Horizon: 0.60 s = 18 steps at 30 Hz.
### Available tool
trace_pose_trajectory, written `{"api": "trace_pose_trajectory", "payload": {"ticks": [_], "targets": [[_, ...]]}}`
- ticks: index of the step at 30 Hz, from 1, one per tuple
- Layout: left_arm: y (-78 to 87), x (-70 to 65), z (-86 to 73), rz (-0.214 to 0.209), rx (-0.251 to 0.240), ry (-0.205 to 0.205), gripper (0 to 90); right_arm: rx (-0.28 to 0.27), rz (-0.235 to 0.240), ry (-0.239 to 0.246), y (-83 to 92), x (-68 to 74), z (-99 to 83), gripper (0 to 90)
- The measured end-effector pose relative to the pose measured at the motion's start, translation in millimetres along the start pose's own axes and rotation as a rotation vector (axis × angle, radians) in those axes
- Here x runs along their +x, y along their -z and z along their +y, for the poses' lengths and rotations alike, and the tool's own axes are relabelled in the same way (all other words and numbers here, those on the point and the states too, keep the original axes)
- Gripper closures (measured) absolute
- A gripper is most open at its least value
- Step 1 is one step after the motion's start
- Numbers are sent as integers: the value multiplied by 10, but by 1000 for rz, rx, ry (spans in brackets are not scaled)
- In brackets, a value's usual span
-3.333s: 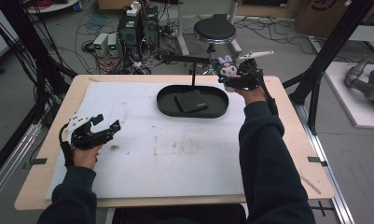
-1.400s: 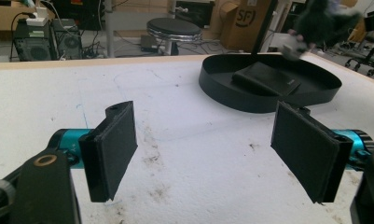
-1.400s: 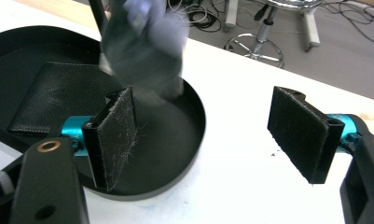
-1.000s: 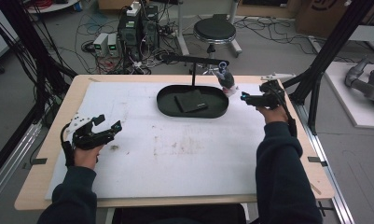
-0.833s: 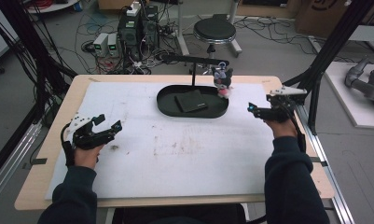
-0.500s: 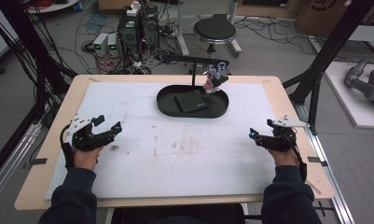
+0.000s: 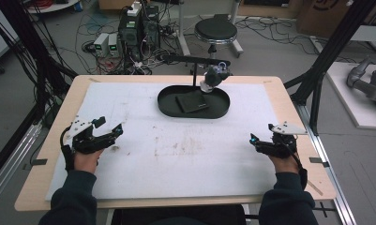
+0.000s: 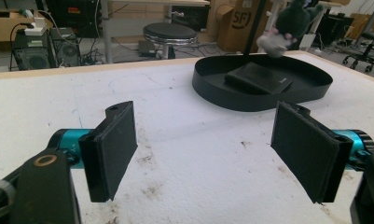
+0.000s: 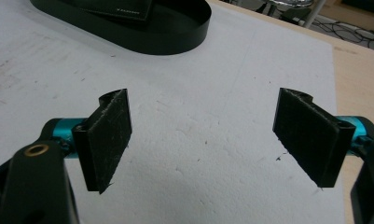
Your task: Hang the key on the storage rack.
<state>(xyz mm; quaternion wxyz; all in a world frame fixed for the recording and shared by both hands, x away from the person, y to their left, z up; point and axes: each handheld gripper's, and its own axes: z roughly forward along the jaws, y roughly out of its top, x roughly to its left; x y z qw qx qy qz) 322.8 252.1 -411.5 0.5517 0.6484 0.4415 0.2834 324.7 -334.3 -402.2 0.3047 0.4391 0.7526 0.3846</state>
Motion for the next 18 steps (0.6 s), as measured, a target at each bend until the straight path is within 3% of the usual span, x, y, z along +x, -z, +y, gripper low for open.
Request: {"api": "trace_pose_trajectory", "payload": {"ticks": [18], "targets": [[-24,-17,-7,-7,5,-11,221,-10,-7,0,9,-7,-6,199]]}}
